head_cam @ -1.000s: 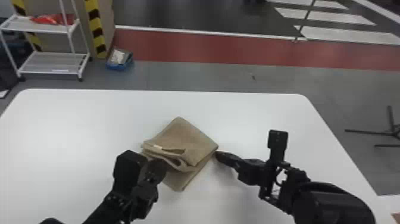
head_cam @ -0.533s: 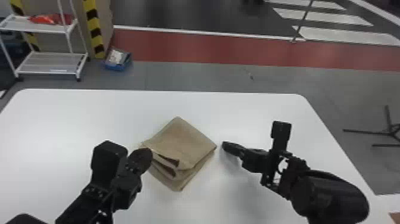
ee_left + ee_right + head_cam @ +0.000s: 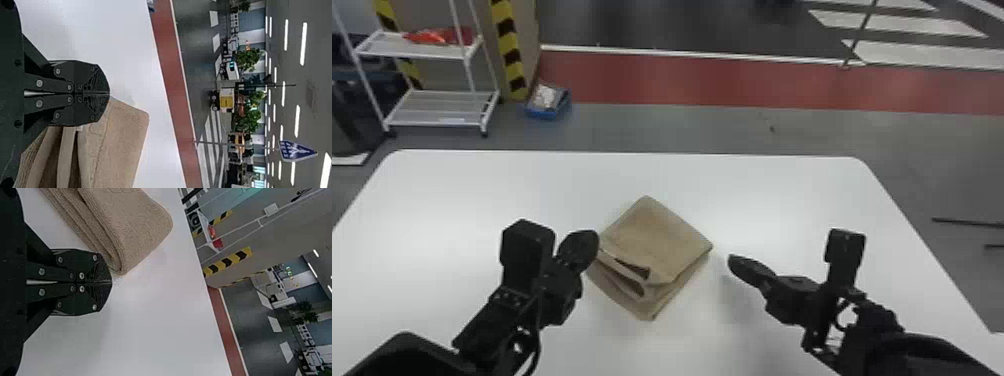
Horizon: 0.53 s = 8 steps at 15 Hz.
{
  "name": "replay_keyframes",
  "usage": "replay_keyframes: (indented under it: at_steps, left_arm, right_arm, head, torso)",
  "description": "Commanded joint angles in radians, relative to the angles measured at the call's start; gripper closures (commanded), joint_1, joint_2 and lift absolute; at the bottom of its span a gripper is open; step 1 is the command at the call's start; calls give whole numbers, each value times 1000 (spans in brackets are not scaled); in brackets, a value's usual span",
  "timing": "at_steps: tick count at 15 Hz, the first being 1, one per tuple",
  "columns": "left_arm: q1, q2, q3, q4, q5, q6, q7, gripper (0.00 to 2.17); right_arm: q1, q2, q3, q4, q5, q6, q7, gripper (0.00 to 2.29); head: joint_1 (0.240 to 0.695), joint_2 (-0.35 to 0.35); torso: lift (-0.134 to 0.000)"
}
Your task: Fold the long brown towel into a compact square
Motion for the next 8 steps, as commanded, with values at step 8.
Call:
replay_keyframes:
  at_steps: [8]
  left_arm:
    - [-3, -13, -9, 27, 2, -28, 2, 2108]
  right_arm:
    - [-154, 8, 137, 171, 19, -27, -1, 2186]
  head:
    - [695, -106]
  torso:
    - [-114]
